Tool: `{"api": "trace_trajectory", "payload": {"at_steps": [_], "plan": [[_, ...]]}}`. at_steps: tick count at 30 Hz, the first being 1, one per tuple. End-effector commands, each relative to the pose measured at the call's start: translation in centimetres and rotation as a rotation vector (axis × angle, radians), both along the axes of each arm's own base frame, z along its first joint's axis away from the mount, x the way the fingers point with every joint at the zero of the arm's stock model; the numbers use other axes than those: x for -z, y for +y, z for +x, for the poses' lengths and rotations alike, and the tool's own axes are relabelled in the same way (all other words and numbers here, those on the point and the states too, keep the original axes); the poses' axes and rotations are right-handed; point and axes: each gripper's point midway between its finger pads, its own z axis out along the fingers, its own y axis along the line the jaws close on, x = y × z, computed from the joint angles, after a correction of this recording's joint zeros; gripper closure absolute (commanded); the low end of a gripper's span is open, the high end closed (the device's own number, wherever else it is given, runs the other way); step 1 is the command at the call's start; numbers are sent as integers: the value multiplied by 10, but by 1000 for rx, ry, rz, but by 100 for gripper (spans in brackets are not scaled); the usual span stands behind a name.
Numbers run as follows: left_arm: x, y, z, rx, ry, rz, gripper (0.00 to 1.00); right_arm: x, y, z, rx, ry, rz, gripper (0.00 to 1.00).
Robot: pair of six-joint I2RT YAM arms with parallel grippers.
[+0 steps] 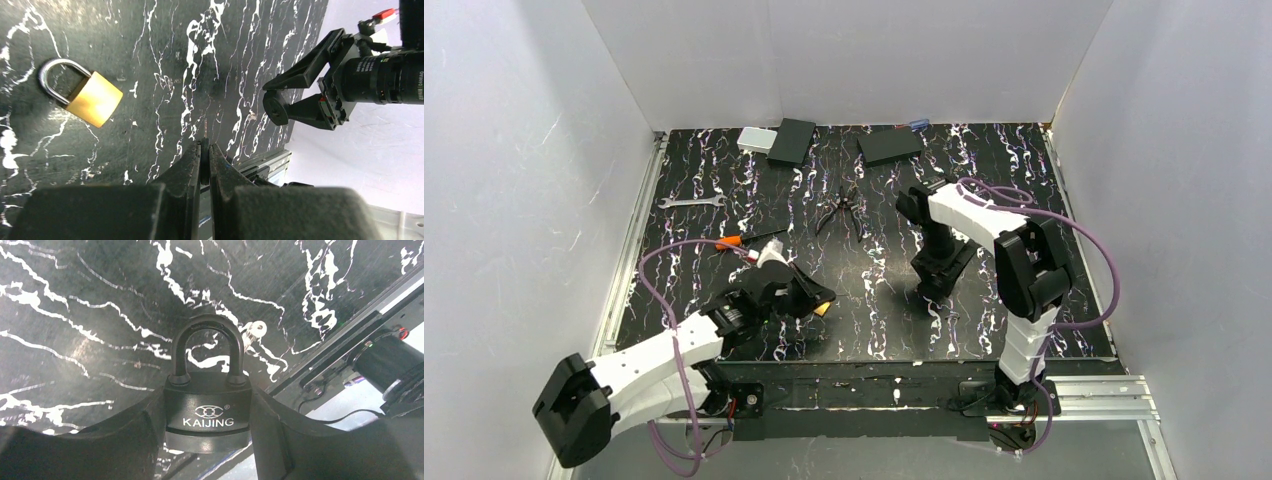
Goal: Unlock with the key
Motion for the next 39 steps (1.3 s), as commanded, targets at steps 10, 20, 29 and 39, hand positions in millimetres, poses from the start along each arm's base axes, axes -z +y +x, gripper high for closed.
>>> {"api": "trace_trajectory", "payload": {"at_steps": [10,20,29,39], "plan": [[-13,-49,7,-7,20,-19,100,33,-55,6,-136,122,-338,99],[-7,-42,6,-49,46,1,100,30,-69,3,-179,118,-402,99],[-6,-56,0,-9,47,-42,100,5,-23,8,-122,45,-170,99],[-9,-65,5,-9,-20,-145,100,-2,33,-1,-90,62,166,99]]}}
